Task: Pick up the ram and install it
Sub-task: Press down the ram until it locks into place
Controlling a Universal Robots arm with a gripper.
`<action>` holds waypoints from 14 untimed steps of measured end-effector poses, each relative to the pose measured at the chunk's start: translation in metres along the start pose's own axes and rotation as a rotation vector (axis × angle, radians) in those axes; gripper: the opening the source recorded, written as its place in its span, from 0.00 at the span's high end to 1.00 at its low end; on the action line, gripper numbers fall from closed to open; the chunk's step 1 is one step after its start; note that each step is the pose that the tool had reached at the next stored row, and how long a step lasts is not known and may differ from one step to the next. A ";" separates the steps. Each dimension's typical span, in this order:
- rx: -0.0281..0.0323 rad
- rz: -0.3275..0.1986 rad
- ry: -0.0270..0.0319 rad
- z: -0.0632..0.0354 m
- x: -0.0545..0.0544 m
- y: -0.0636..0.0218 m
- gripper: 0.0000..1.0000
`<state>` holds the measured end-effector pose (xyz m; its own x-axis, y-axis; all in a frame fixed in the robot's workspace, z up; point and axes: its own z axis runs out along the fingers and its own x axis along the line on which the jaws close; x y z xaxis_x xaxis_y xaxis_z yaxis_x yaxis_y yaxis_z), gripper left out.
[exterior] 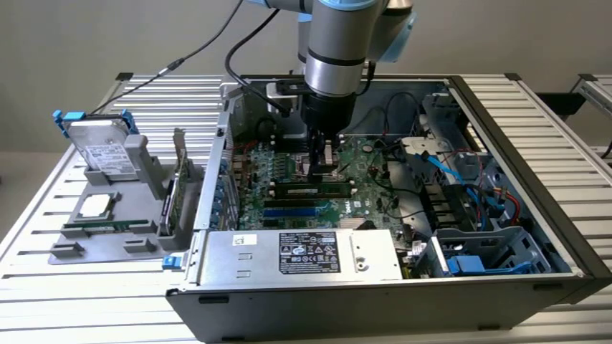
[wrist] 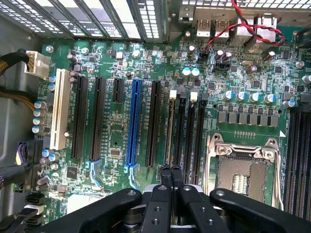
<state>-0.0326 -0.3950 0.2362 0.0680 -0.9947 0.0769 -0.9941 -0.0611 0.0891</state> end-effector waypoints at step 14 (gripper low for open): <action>0.0003 -0.003 -0.0010 -0.0020 0.002 -0.0245 0.90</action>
<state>-0.0080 -0.3954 0.2362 0.0706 -0.9946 0.0756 -0.9940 -0.0638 0.0890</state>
